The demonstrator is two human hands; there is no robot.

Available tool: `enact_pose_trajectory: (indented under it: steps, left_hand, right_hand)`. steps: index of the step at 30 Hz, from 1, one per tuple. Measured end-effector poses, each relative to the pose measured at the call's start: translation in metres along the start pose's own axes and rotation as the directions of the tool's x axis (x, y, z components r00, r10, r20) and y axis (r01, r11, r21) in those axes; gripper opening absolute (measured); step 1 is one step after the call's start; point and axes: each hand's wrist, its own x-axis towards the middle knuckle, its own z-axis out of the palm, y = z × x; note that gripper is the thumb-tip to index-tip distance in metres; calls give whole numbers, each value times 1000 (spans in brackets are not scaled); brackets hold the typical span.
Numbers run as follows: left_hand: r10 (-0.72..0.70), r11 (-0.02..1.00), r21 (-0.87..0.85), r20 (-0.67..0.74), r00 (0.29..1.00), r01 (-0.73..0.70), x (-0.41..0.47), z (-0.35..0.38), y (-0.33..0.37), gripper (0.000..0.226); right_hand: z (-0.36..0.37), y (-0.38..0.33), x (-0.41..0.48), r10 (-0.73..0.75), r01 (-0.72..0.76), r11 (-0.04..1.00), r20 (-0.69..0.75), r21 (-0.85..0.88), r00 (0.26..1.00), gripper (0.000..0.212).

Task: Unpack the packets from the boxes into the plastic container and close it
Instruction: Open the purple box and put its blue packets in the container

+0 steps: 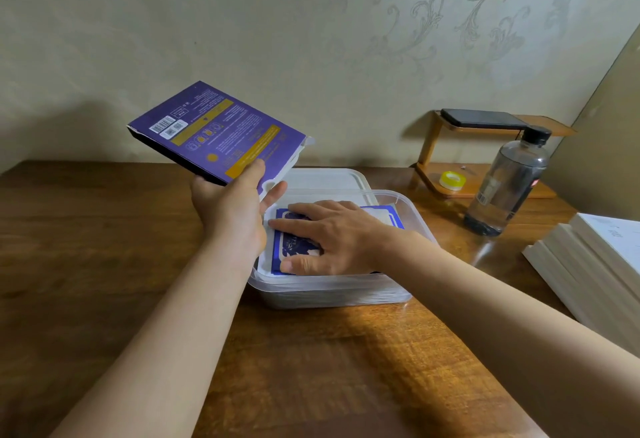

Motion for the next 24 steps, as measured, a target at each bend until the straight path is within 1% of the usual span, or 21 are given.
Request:
enact_pose_trajectory:
  steps: [3, 6, 8, 10, 12, 14, 16, 24]
  left_hand:
    - [-5, 1000, 7, 0, 1000, 5, -1, 1, 0, 45]
    - [-3, 1000, 12, 1, 1000, 3, -1, 0, 1, 46]
    - [1, 1000, 9, 4, 1000, -1, -1, 0, 1, 44]
    - [-1, 1000, 9, 11, 1000, 1, -1, 0, 1, 44]
    - [-5, 1000, 10, 16, 1000, 5, 0, -1, 0, 45]
    - [-13, 1000, 9, 13, 1000, 12, 1, 0, 0, 46]
    - [-16, 1000, 13, 11, 1000, 16, 0, 1, -1, 45]
    - [-4, 1000, 14, 14, 1000, 4, 1, 1, -1, 44]
  right_hand:
    - [3, 1, 2, 8, -8, 999, -5, -35, 1000, 73]
    - [1, 0, 1, 4, -4, 1000, 3, -28, 1000, 72]
    - [-2, 1, -3, 1, -1, 1000, -11, 24, 1000, 73]
    - [-6, 7, -10, 28, -23, 993, -38, 111, 999, 72]
    - [-8, 17, -19, 64, -60, 988, -26, 140, 998, 70]
    - [-7, 26, -27, 84, -87, 990, 30, 111, 996, 70]
    - [-4, 29, -28, 79, -83, 994, 58, 73, 995, 71]
    - [1, 33, -25, 50, -53, 998, 55, 46, 997, 72]
